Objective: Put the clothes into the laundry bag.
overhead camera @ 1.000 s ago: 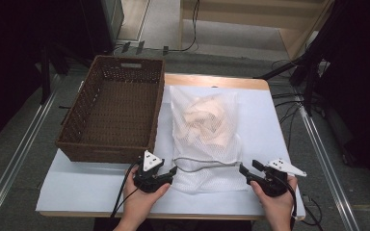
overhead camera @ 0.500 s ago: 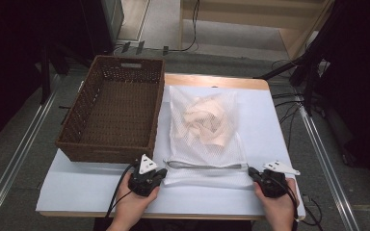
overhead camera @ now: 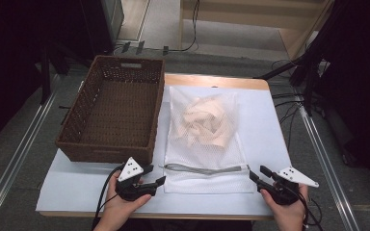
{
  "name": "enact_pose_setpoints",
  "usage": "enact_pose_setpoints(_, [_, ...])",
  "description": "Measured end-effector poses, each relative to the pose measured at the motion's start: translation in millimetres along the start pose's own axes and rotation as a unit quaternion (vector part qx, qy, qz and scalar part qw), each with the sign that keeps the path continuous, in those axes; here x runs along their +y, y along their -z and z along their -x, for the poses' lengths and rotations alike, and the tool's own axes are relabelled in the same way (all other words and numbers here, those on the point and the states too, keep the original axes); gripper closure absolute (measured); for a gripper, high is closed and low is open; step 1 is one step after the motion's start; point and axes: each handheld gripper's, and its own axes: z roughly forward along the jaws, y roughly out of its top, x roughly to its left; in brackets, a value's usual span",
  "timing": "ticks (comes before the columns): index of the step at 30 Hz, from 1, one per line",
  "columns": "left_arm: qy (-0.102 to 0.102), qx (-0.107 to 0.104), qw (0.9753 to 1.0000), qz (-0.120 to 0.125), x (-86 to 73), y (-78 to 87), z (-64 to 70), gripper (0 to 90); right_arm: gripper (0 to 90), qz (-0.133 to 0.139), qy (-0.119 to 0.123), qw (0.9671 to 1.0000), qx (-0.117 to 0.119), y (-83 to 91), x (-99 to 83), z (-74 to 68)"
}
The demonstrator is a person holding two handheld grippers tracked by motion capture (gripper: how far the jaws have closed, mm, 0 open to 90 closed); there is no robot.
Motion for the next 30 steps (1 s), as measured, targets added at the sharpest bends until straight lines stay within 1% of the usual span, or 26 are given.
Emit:
enact_pose_setpoints(1, [0.005,-0.002,1.0000,0.001,-0.8,2.6,-1.6,29.2,40.1,0.002,-0.005,1.0000,0.001,0.1,0.0,0.6])
enact_pose_setpoints(2, [0.010,-0.007,0.9999,0.001,-0.8,5.5,-3.6,25.8,37.2,0.003,-0.007,1.0000,-0.004,0.0,0.0,1.4])
enact_pose_setpoints(3, [0.013,-0.006,0.9999,0.000,-0.2,9.3,-6.1,21.9,34.0,0.001,-0.005,0.9999,-0.011,-0.1,0.0,1.9])
enact_pose_setpoints(4, [0.014,-0.005,0.9999,0.005,0.4,12.2,-8.0,17.6,31.2,-0.003,-0.004,0.9998,-0.018,-0.3,-0.1,2.6])
enact_pose_setpoints(5, [0.013,-0.007,0.9999,0.009,1.1,15.6,-10.0,14.0,29.0,-0.005,-0.004,0.9998,-0.019,-0.6,-0.2,3.3])
enact_pose_setpoints(7, [0.008,-0.018,0.9996,0.019,2.6,22.2,-13.8,11.7,25.8,-0.006,-0.004,0.9998,-0.018,-0.7,-0.2,5.4])
enact_pose_setpoints(8, [0.003,-0.021,0.9996,0.020,3.2,25.0,-15.3,8.9,23.7,-0.005,-0.010,0.9998,-0.015,-0.1,0.2,6.0])
enact_pose_setpoints(9, [-0.007,-0.025,0.9995,0.020,2.9,26.9,-16.6,7.2,20.8,-0.003,-0.015,0.9998,-0.013,0.8,0.9,6.8])
enact_pose_setpoints(10, [-0.017,-0.032,0.9992,0.019,2.5,30.1,-19.7,2.8,17.8,-0.002,-0.017,0.9998,-0.011,1.5,1.4,7.1])
enact_pose_setpoints(11, [-0.017,-0.033,0.9991,0.020,1.9,32.6,-22.6,0.0,14.2,-0.002,-0.015,0.9998,-0.014,2.4,2.1,7.2])
enact_pose_setpoints(12, [-0.013,-0.037,0.9990,0.021,1.0,34.5,-26.1,0.0,13.5,-0.006,-0.012,0.9997,-0.019,3.5,2.4,7.4])
enact_pose_setpoints(14, [0.000,-0.033,0.9991,0.028,-0.5,39.4,-33.9,0.0,13.2,-0.005,-0.005,0.9997,-0.023,5.2,2.0,8.1])
enact_pose_setpoints(15, [0.004,-0.033,0.9989,0.032,-1.1,41.3,-36.6,0.0,13.1,-0.005,-0.008,0.9996,-0.026,6.0,2.2,9.1])
enact_pose_setpoints(16, [0.011,-0.035,0.9986,0.039,-1.6,45.0,-41.1,0.0,13.1,-0.004,-0.008,0.9997,-0.024,6.4,2.4,10.1])
enact_pose_setpoints(17, [0.013,-0.034,0.9984,0.043,-2.3,48.3,-44.6,0.0,13.1,-0.004,-0.011,0.9996,-0.026,7.0,2.7,11.5])
enact_pose_setpoints(19, [0.010,-0.019,0.9986,0.048,-3.8,55.2,-50.2,0.0,13.1,-0.003,-0.013,0.9996,-0.025,8.5,2.4,13.3])
enact_pose_setpoints(21, [-0.006,0.003,0.9990,0.044,-5.9,61.5,-54.0,0.0,13.1,-0.002,-0.014,0.9995,-0.027,10.5,1.9,16.4])
enact_pose_setpoints(22, [-0.010,0.007,0.9990,0.044,-7.2,64.6,-56.7,0.0,13.1,-0.001,-0.014,0.9995,-0.029,11.5,1.7,18.3])
enact_pose_setpoints(24, [-0.007,0.010,0.9988,0.048,-9.5,70.6,-61.5,0.0,13.2,0.001,-0.017,0.9994,-0.030,13.8,1.0,22.5])
enact_pose_setpoints(26, [-0.005,0.019,0.9985,0.052,-11.7,77.3,-67.6,0.0,13.3,0.002,-0.018,0.9992,-0.034,15.8,0.2,26.9])
enact_pose_setpoints(28, [-0.003,0.031,0.9978,0.058,-13.0,85.1,-76.1,0.0,13.3,0.003,-0.025,0.9988,-0.041,18.2,-0.8,30.6])
enact_pose_setpoints(29, [0.000,0.043,0.9971,0.062,-13.6,89.8,-81.7,0.0,13.4,0.004,-0.026,0.9987,-0.043,19.3,-1.2,33.1])
enact_pose_setpoints(30, [0.004,0.044,0.9968,0.066,-14.2,93.1,-85.6,0.0,13.6,0.004,-0.026,0.9985,-0.047,21.2,-2.0,36.1])
